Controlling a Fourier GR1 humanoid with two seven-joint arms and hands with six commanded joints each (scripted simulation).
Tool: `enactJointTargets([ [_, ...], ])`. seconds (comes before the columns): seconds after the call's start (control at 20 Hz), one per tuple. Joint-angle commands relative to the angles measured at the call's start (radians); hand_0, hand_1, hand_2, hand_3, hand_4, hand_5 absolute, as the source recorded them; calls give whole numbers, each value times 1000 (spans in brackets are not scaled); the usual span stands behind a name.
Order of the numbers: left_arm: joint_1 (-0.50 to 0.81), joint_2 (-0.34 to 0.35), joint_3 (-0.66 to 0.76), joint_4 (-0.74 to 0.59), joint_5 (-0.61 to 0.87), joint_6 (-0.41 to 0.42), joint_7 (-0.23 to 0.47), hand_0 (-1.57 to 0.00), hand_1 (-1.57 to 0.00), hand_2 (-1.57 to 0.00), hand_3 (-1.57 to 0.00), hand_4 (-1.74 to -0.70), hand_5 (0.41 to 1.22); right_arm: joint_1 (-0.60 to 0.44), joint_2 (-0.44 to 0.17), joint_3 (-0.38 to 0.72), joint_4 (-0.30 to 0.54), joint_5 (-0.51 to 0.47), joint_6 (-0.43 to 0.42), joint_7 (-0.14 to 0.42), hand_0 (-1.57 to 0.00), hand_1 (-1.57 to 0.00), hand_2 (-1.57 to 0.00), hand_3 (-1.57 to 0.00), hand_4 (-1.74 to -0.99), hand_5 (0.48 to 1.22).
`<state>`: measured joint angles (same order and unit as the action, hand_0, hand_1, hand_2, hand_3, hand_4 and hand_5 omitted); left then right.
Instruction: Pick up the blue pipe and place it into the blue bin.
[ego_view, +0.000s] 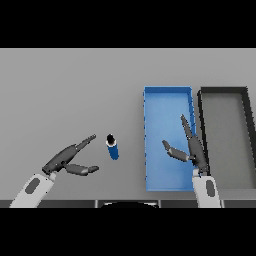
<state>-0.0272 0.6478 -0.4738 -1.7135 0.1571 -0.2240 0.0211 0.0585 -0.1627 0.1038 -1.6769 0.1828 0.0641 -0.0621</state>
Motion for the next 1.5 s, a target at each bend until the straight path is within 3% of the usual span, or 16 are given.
enactJointTargets([
  [0.0,-6,-15,-18,1,-14,-4,-9,1,1,1,1,-1084,469,-1,-5,3,-15,-2,7,-3,1,1,1,1,-1213,572],
  [0.25,-52,-117,-72,46,-69,21,-20,1,1,1,1,-1149,484,5,-3,-1,-10,-11,12,10,1,1,1,1,-1210,564],
  [0.5,-111,-229,-87,168,-99,51,-28,1,1,1,1,-1126,487,-1,7,-10,1,-20,5,22,1,1,1,1,-1205,554],
  [0.65,-144,-296,-85,245,-95,59,-38,1,1,1,1,-1137,495,-2,5,-10,10,-18,9,-3,1,1,1,1,-1200,549],
  [0.85,-160,-347,-98,318,-147,98,-100,1,1,-6,1,-1099,506,0,4,-13,4,-23,8,-8,1,1,1,1,-1198,547],
  [1.0,-180,-389,-80,353,-101,77,-135,1,1,-87,-44,-1137,567,15,5,-2,-16,-9,4,9,1,1,1,1,-1188,550],
  [1.1,-185,-415,-66,353,-47,56,-114,1,-118,-269,-202,-1217,635,0,-1,-13,-9,-16,5,14,1,1,1,1,-1188,556],
  [1.15,-181,-423,-64,359,-36,50,-127,-39,-248,-417,-345,-1268,675,13,7,-7,-7,-22,11,1,1,1,1,1,-1196,560],
  [1.2,-188,-442,-60,374,-20,43,-117,-179,-411,-578,-590,-1301,784,16,7,-8,0,-19,10,2,1,1,1,1,-1192,560],
  [1.25,-172,-452,-64,361,-16,51,-126,-418,-642,-777,-777,-1383,872,17,-1,-11,-4,-17,11,4,1,1,1,1,-1191,561],
  [1.35,-165,-457,-71,352,-36,62,-140,-833,-976,-1063,-1015,-1505,997,17,-5,-13,-9,-15,8,-1,1,1,1,1,-1184,562],
  [1.45,-156,-469,-89,352,-45,69,-156,-1099,-1190,-1246,-1196,-1588,1078,16,-4,-6,-8,-6,6,-2,1,1,1,1,-1179,561],
])
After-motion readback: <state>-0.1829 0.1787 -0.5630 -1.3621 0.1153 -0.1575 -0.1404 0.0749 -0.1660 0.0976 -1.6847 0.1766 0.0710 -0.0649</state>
